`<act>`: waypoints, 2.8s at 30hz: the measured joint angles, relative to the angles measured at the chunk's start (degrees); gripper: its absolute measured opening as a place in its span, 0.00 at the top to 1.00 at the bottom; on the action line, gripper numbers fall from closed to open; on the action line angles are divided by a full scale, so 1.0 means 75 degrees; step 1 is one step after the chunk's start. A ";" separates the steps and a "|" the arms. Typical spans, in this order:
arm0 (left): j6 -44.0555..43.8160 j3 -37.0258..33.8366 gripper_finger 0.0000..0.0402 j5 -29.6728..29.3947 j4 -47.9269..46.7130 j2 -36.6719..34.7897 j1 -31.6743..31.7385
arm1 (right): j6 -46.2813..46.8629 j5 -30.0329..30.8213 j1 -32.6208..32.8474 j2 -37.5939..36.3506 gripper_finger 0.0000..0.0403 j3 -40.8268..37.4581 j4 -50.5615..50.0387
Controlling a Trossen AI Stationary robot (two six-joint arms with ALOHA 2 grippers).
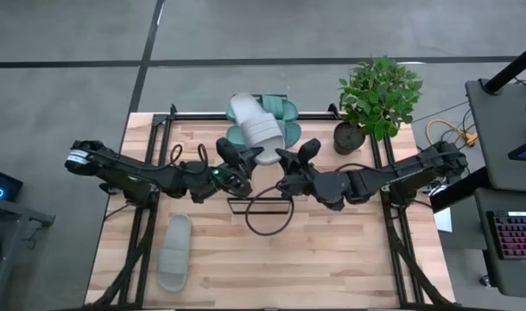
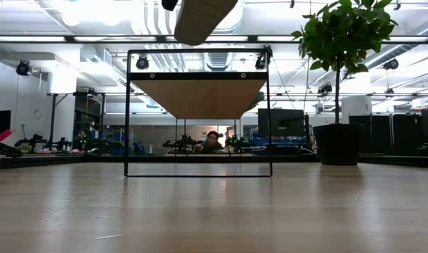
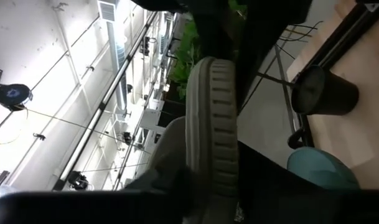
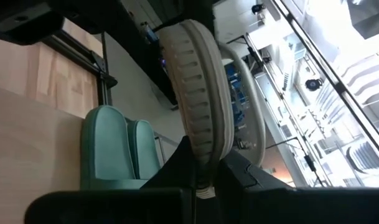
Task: Pick and place slides into the shelf
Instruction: Put the right gray slide on the shelf
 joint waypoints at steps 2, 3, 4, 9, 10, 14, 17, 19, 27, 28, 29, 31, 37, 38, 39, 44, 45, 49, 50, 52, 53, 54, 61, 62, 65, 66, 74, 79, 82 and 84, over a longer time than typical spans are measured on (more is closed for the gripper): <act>-0.0002 -0.0019 0.86 0.0009 -0.0011 0.0000 -0.0003 | -0.0017 -0.0001 -0.0003 -0.0002 0.95 0.0000 0.0012; -0.0012 -0.0030 0.90 0.0023 -0.0009 0.0000 -0.0003 | -0.0017 -0.0003 -0.0003 -0.0006 0.95 0.0000 0.0010; -0.0068 -0.0034 0.92 0.0032 -0.0005 0.0000 -0.0003 | -0.0017 -0.0005 -0.0003 -0.0006 0.95 0.0000 0.0013; -0.0389 -0.0038 0.92 0.0068 0.0005 -0.0006 0.0000 | -0.0012 -0.0020 -0.0003 -0.0009 0.94 0.0011 0.0008; -0.0394 -0.0042 0.92 0.0087 0.0007 -0.0028 -0.0003 | 0.0034 -0.0022 0.0000 -0.0008 0.92 0.0020 0.0014; -0.0548 -0.0142 0.92 0.0158 0.0069 -0.0148 -0.0009 | 0.0200 -0.0131 0.0003 -0.0078 0.78 0.0073 0.0050; -0.1043 -0.0301 0.92 0.0343 -0.0055 -0.0465 -0.0012 | 0.0410 -0.0140 0.0040 -0.0259 0.67 0.0073 -0.0017; -0.1646 -0.0397 0.92 0.0656 -0.0273 -0.0801 -0.0015 | 0.0657 -0.0074 0.0090 -0.0478 0.61 0.0073 -0.0101; -0.2594 -0.1617 0.92 0.2555 -0.0481 -0.2407 -0.0017 | 0.2095 -0.1918 0.0797 -0.1746 0.51 0.0039 -0.1678; -0.2665 -0.1784 0.92 0.2962 -0.0447 -0.2640 -0.0015 | 0.2294 -0.2523 0.0819 -0.1908 0.51 0.0007 -0.1914; -0.2711 -0.1954 0.93 0.3444 -0.0407 -0.2891 -0.0015 | 0.2467 -0.3123 0.0813 -0.2047 0.51 -0.0026 -0.2072; -0.2814 -0.2260 0.93 0.4365 -0.0453 -0.3312 -0.0017 | 0.2662 -0.4105 0.0801 -0.2276 0.52 -0.0157 -0.2343; -0.2826 -0.2964 0.93 0.6935 -0.0429 -0.4443 -0.0018 | 0.2398 -0.4627 0.0821 -0.2512 0.54 -0.0731 -0.2370; -0.2822 -0.3034 0.93 0.7246 -0.0421 -0.4579 -0.0017 | 0.2277 -0.4625 0.0819 -0.2501 0.54 -0.0831 -0.2310; -0.2827 -0.3077 0.93 0.7480 -0.0410 -0.4676 -0.0027 | 0.2157 -0.4621 0.0816 -0.2481 0.54 -0.0947 -0.2169; -0.2922 -0.3147 0.93 0.7978 -0.0388 -0.4771 -0.0013 | 0.0883 -0.4370 0.0819 -0.2290 0.55 -0.1605 -0.0741; -0.2972 -0.3147 0.93 0.8068 -0.0322 -0.4710 -0.0016 | 0.0568 -0.4327 0.0811 -0.2231 0.55 -0.1689 -0.0439; -0.2997 -0.3117 0.93 0.8105 -0.0242 -0.4428 -0.0021 | -0.0141 -0.4279 0.0715 -0.1979 0.55 -0.1953 0.0397; -0.2993 -0.3105 0.93 0.8086 -0.0221 -0.4358 -0.0017 | -0.0203 -0.4276 0.0696 -0.1923 0.55 -0.1995 0.0545; -0.2995 -0.3083 0.93 0.8085 0.0004 -0.4196 -0.0015 | -0.0332 -0.4272 0.0627 -0.1787 0.55 -0.2022 0.0684; -0.2968 -0.3080 0.93 0.8083 0.0094 -0.4144 -0.0015 | -0.0341 -0.4272 0.0588 -0.1713 0.55 -0.2009 0.0742; -0.2945 -0.3080 0.93 0.8084 0.0187 -0.4085 -0.0015 | -0.0336 -0.4265 0.0556 -0.1630 0.55 -0.2000 0.0707; -0.2985 -0.3075 0.93 0.8089 0.0384 -0.3896 -0.0015 | -0.0455 -0.3462 0.0274 -0.1162 0.50 -0.1637 0.0873; -0.2988 -0.3075 0.93 0.8090 0.0393 -0.3868 -0.0015 | -0.0452 -0.3466 0.0254 -0.1112 0.49 -0.1587 0.0830; -0.2986 -0.3075 0.93 0.8086 0.0399 -0.3836 -0.0015 | -0.0422 -0.3477 0.0169 -0.1017 0.49 -0.1511 0.0789; -0.2988 -0.3068 0.93 0.8087 0.0408 -0.3846 -0.0015 | -0.0446 -0.3478 0.0142 -0.0997 0.49 -0.1500 0.0793; -0.2974 -0.3044 0.93 0.8092 0.0550 -0.3849 -0.0015 | -0.0466 -0.3550 -0.0023 -0.0763 0.49 -0.1423 0.0877; -0.2974 -0.3042 0.93 0.8083 0.0539 -0.3716 -0.0012 | -0.0067 -0.3686 -0.0154 -0.0726 0.49 -0.1321 0.0998; -0.2937 -0.3040 0.93 0.8088 0.0549 -0.3703 -0.0012 | 0.0183 -0.3920 -0.0197 -0.0726 0.49 -0.1300 0.1002; -0.2963 -0.3040 0.93 0.8087 0.0542 -0.3709 -0.0012 | 0.0060 -0.3943 -0.0192 -0.0726 0.50 -0.1320 0.0997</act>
